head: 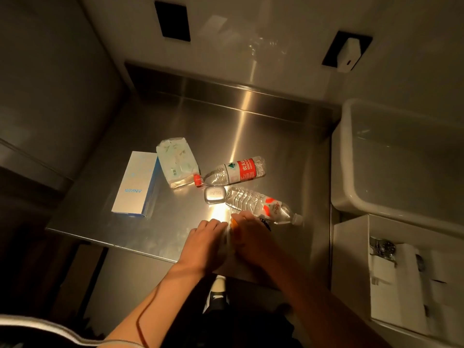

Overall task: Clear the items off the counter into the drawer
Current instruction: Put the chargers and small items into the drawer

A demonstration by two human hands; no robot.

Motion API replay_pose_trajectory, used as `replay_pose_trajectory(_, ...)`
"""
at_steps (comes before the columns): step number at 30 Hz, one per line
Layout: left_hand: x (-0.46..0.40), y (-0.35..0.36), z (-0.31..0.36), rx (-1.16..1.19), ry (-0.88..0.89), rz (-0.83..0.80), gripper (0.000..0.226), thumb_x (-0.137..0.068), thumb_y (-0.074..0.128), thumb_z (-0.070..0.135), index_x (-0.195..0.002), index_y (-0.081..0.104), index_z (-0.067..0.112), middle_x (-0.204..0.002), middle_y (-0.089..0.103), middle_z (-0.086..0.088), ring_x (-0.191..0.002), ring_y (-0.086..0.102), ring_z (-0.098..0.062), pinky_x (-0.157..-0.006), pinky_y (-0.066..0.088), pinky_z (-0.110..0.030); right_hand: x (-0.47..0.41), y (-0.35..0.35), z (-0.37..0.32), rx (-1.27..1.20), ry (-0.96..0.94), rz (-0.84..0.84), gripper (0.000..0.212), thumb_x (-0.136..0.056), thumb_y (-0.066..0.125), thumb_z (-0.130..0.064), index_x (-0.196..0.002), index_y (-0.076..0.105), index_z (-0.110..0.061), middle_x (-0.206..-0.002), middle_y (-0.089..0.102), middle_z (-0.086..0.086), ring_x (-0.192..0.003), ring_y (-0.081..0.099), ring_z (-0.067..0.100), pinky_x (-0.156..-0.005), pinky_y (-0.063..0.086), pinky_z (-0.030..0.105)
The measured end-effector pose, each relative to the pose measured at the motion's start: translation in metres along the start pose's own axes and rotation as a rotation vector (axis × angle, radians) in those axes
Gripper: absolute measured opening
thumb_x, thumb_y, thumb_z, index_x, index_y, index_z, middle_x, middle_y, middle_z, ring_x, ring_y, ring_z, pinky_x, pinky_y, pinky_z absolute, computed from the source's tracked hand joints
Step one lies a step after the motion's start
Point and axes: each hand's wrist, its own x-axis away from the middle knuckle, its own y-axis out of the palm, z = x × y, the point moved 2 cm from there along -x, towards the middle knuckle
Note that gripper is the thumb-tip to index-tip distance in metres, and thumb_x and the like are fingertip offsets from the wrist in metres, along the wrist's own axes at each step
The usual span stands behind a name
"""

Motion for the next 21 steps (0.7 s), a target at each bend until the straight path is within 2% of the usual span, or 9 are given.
replay_pose_trajectory(3,0.003,0.001,0.001,-0.014,-0.007,0.0,0.058,-0.073,0.07,0.041,-0.128,0.05,0.038,-0.121,0.053,0.013,-0.11,0.051,-0.017,-0.087,0.047,-0.037,0.003,-0.003,0.001,0.046,-0.023,0.028,0.025,-0.089,0.051,-0.023,-0.113,0.055,-0.017,-0.114,0.055,0.006,-0.1,0.061,0.027,-0.083,0.053,0.041)
replay_pose_trajectory(4,0.004,0.001,0.001,-0.014,-0.008,0.008,0.062,-0.071,0.072,0.042,-0.129,0.05,0.037,-0.121,0.054,0.013,-0.11,0.051,-0.018,-0.087,0.047,-0.037,0.005,-0.004,0.003,0.032,-0.035,0.042,0.025,-0.087,0.053,-0.021,-0.111,0.055,-0.016,-0.113,0.055,0.006,-0.099,0.062,0.028,-0.081,0.053,0.041)
replay_pose_trajectory(8,0.008,-0.008,0.003,0.029,-0.001,0.093,0.073,-0.064,0.069,0.05,-0.132,0.05,0.034,-0.118,0.055,0.011,-0.108,0.053,-0.02,-0.087,0.048,-0.039,0.016,-0.013,0.009,-0.106,-0.085,0.165,0.049,-0.082,0.064,-0.017,-0.13,0.058,-0.012,-0.123,0.06,0.009,-0.108,0.061,0.028,-0.091,0.054,0.04)
replay_pose_trajectory(11,0.006,-0.028,0.012,0.046,0.004,0.168,0.078,-0.064,0.071,0.053,-0.136,0.051,0.03,-0.123,0.058,0.009,-0.112,0.053,-0.02,-0.09,0.047,-0.038,0.023,-0.029,0.016,-0.126,-0.162,0.243,0.072,-0.069,0.079,-0.013,-0.137,0.057,-0.006,-0.131,0.061,0.011,-0.118,0.06,0.029,-0.103,0.051,0.038)
replay_pose_trajectory(13,0.004,-0.045,0.025,0.071,0.013,0.209,0.079,-0.065,0.073,0.052,-0.137,0.052,0.029,-0.127,0.059,0.007,-0.114,0.052,-0.02,-0.093,0.046,-0.036,0.024,-0.048,0.021,-0.203,-0.128,0.211,0.081,-0.066,0.08,-0.018,-0.142,0.05,-0.017,-0.136,0.055,0.001,-0.124,0.055,0.022,-0.107,0.047,0.036)
replay_pose_trajectory(16,-0.002,-0.071,0.053,0.106,0.062,0.278,0.076,-0.067,0.075,0.047,-0.138,0.053,0.028,-0.129,0.059,0.006,-0.119,0.053,-0.019,-0.1,0.044,-0.035,0.029,-0.081,0.03,-0.242,-0.062,0.19,0.084,-0.067,0.081,-0.026,-0.141,0.042,-0.036,-0.131,0.048,-0.015,-0.119,0.053,0.012,-0.103,0.051,0.036)
replay_pose_trajectory(19,-0.011,-0.092,0.091,0.099,0.143,0.319,0.076,-0.069,0.079,0.042,-0.138,0.055,0.025,-0.134,0.06,0.004,-0.125,0.053,-0.02,-0.107,0.044,-0.038,0.044,-0.115,0.045,-0.287,-0.044,0.285,0.083,-0.068,0.085,-0.029,-0.139,0.042,-0.04,-0.126,0.048,-0.022,-0.112,0.055,0.005,-0.096,0.055,0.03)
replay_pose_trajectory(21,-0.017,-0.1,0.119,0.086,0.204,0.328,0.075,-0.07,0.081,0.041,-0.139,0.056,0.023,-0.135,0.06,0.003,-0.124,0.054,-0.021,-0.106,0.045,-0.039,0.06,-0.135,0.061,-0.326,-0.016,0.337,0.083,-0.068,0.087,-0.033,-0.138,0.044,-0.041,-0.125,0.048,-0.026,-0.11,0.057,0.004,-0.091,0.056,0.025)
